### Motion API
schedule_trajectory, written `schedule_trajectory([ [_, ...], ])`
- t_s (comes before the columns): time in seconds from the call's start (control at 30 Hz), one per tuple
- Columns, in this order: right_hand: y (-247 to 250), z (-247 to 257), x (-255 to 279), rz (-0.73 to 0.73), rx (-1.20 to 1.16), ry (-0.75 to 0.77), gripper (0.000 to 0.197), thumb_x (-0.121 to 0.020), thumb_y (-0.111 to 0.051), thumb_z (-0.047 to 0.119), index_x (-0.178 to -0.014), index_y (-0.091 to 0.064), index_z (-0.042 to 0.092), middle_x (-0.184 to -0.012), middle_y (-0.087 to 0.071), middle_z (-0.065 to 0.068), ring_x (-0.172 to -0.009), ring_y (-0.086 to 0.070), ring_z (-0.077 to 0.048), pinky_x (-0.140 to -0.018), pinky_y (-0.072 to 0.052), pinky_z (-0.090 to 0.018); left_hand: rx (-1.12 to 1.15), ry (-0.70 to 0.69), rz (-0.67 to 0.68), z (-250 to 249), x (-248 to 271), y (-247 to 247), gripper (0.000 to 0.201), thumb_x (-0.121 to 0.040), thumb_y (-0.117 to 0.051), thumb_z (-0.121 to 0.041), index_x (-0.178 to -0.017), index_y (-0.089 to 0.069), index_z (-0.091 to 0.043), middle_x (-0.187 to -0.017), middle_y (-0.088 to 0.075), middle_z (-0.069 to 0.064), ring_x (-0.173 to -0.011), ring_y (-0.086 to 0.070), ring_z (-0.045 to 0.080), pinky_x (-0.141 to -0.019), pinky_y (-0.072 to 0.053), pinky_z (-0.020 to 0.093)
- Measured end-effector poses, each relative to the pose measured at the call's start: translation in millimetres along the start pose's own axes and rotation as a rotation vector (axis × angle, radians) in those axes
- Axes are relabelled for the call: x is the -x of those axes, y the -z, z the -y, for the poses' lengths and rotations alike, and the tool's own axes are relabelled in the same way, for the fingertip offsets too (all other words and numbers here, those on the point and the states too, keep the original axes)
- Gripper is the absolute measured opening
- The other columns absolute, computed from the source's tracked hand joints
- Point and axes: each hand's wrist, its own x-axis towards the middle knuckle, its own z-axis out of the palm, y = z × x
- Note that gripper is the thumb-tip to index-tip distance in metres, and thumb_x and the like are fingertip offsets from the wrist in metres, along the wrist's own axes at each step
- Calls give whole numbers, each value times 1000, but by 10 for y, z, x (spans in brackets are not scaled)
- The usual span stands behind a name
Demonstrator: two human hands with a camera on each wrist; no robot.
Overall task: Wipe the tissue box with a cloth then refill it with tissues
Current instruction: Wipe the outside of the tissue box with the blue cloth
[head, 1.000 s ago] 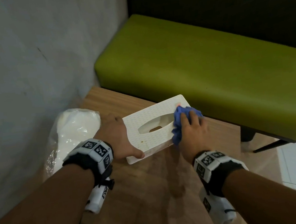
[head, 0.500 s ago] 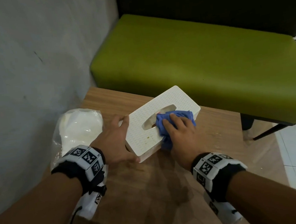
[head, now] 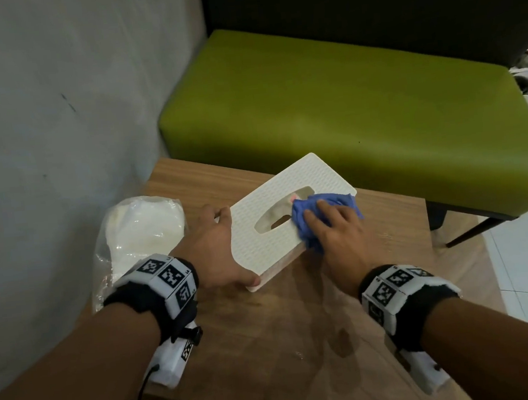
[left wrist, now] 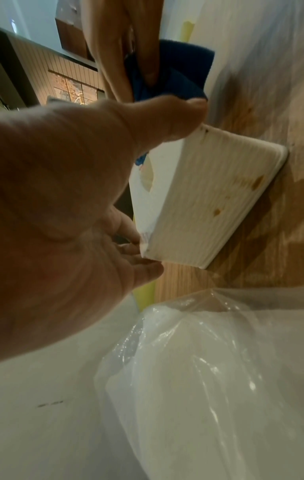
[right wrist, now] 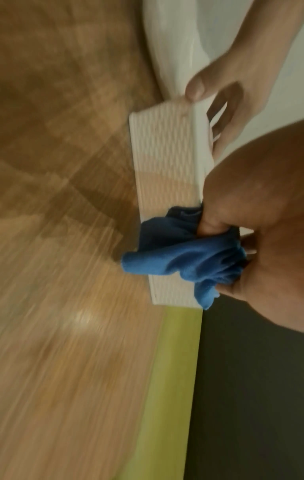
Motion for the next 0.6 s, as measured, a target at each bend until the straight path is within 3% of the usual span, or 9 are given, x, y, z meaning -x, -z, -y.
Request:
schedule_trajectory([
  [0.2, -125, 465, 152, 70, 24, 301, 61, -98, -50, 27, -153, -24, 24, -161, -19, -8, -144, -22, -33, -115, -24, -47, 19, -3, -18, 32, -8, -30, 138, -50, -86, -62, -154, -9, -12, -154, -16, 6, -139, -32, 25, -110, -36, 34],
  [0.27, -164, 379, 129, 69, 65, 352, 63, -95, -56, 27, -151, -30, 22, -159, -28, -11, -141, -31, -35, -112, -31, -48, 7, -1, -15, 37, 7, -37, 139, -49, -85, -65, -154, -10, -13, -155, -16, 5, -139, -33, 25, -109, -38, 34],
  [0.33, -167, 203, 82, 26, 76, 309, 65, -88, -65, 27, -147, -39, 19, -153, -38, -14, -135, -41, -37, -107, -40, -52, -3, 0, -24, 37, 16, -49, 137, -49, -84, -67, -153, -12, -13, -156, -15, 4, -139, -33, 25, -110, -39, 35],
  [0.5, 2, -158, -127, 9, -24, -98, 69, -92, -56, 23, -153, -23, 21, -162, -16, -11, -144, -19, -37, -115, -24, -50, -52, 5, -16, 0, 29, -49, 137, -48, -80, -74, -152, -15, -12, -158, -14, 2, -142, -30, 23, -110, -39, 36],
  [0.6, 14, 57, -91, 10, -19, -48, 62, -95, -51, 25, -151, -26, 22, -160, -18, -9, -143, -21, -36, -114, -25, -50, -73, 6, -9, -24, 0, -23, 138, -48, -78, -76, -152, -14, -12, -157, -16, 3, -141, -30, 24, -110, -40, 37],
])
